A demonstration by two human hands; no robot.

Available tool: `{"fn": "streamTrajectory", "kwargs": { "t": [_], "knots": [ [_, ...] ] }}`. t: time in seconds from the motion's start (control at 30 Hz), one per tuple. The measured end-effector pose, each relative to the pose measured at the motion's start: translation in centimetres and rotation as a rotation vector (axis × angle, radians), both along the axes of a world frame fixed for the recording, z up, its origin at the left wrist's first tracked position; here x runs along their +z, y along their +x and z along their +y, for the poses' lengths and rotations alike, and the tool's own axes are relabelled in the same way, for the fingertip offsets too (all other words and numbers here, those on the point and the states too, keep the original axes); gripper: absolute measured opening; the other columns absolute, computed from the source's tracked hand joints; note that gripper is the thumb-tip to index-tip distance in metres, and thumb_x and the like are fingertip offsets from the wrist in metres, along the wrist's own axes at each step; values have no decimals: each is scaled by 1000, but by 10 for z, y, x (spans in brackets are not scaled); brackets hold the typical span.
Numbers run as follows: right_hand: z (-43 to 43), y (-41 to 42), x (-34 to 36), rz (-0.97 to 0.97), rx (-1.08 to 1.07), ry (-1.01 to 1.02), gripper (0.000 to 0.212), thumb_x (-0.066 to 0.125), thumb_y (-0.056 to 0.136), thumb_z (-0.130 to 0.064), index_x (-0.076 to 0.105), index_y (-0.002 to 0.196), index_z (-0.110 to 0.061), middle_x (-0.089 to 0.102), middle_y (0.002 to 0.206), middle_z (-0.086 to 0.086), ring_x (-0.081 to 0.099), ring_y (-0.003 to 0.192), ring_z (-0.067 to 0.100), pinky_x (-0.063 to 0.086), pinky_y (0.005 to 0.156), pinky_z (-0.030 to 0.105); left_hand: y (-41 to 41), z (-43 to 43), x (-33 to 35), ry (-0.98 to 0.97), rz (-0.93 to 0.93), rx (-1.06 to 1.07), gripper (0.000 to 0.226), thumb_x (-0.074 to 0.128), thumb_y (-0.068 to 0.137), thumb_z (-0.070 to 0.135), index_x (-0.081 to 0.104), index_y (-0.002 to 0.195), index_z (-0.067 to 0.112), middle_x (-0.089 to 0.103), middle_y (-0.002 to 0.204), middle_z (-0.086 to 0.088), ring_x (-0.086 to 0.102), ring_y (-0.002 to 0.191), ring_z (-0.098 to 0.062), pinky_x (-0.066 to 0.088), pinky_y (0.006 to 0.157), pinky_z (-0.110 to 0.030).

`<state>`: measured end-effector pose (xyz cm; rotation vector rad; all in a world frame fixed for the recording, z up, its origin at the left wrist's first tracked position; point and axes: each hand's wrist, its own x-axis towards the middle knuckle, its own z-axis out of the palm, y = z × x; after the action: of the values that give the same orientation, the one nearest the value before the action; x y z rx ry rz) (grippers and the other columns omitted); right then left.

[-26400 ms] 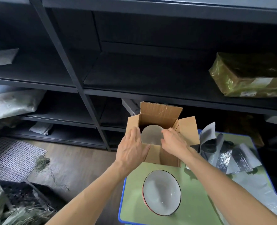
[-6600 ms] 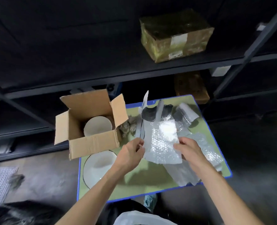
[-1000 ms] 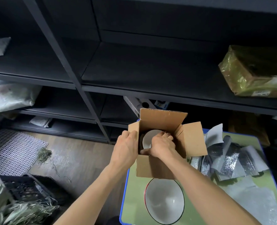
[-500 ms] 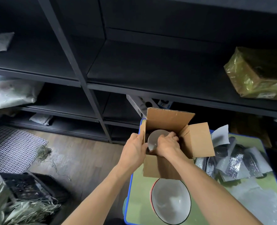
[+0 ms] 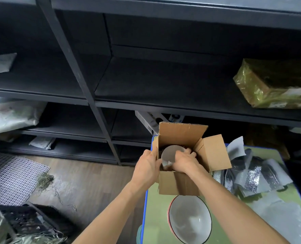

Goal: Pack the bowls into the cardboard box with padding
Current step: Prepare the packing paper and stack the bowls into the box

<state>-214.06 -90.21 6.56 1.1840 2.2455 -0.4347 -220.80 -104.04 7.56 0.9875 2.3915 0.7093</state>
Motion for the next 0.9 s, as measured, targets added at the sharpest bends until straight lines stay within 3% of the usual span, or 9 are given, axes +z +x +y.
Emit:
{"fn": "streamTrajectory", "kwargs": {
  "t": [0.07,0.17,0.33,0.43,0.5,0.63,0.9],
  "knots": [
    [1,8,6,37,4,0,75,66,84,-60,47,140,-12,31,147,19,34,129,39,42,99,42,-2,0,-2,1,21,-27,52,43,104,25,26,153,25,47,100,-5,54,81,-24,49,75,-38],
    [-1,21,16,119,36,3,55,56,94,-52,53,131,-11,38,141,17,39,126,38,41,100,43,-5,1,-3,-19,57,-49,55,43,104,26,22,154,27,47,99,-4,54,79,-24,47,71,-35],
    [-14,54,38,350,105,56,36,52,99,-41,58,126,-19,52,135,6,54,118,26,46,93,37,-7,-2,-2,-32,122,-66,36,45,103,29,41,136,16,50,106,-5,49,83,-20,42,70,-30],
    [-22,82,45,458,141,135,32,50,101,-39,58,127,-22,56,132,-2,57,114,20,47,89,35,-6,-7,-6,-60,306,-135,28,37,101,32,52,117,15,52,113,-4,43,90,-21,39,75,-31],
    [-23,99,44,499,166,167,33,51,100,-41,59,126,-22,57,128,-4,58,111,18,46,88,33,2,-10,-3,-12,392,-169,35,34,99,33,56,120,15,54,117,-5,46,95,-26,42,79,-35],
    [-22,123,42,550,243,196,32,54,99,-36,57,127,-21,57,124,-7,53,118,17,43,92,31,33,-17,3,143,392,-173,39,62,93,30,59,128,12,54,121,-12,52,101,-32,49,83,-40],
    [-20,132,36,527,362,276,25,47,100,-20,55,123,-18,61,119,-2,50,115,21,46,92,37,41,-13,-12,72,329,-210,35,60,96,26,62,130,15,45,138,-9,40,126,-33,46,100,-42]
  ]
}}
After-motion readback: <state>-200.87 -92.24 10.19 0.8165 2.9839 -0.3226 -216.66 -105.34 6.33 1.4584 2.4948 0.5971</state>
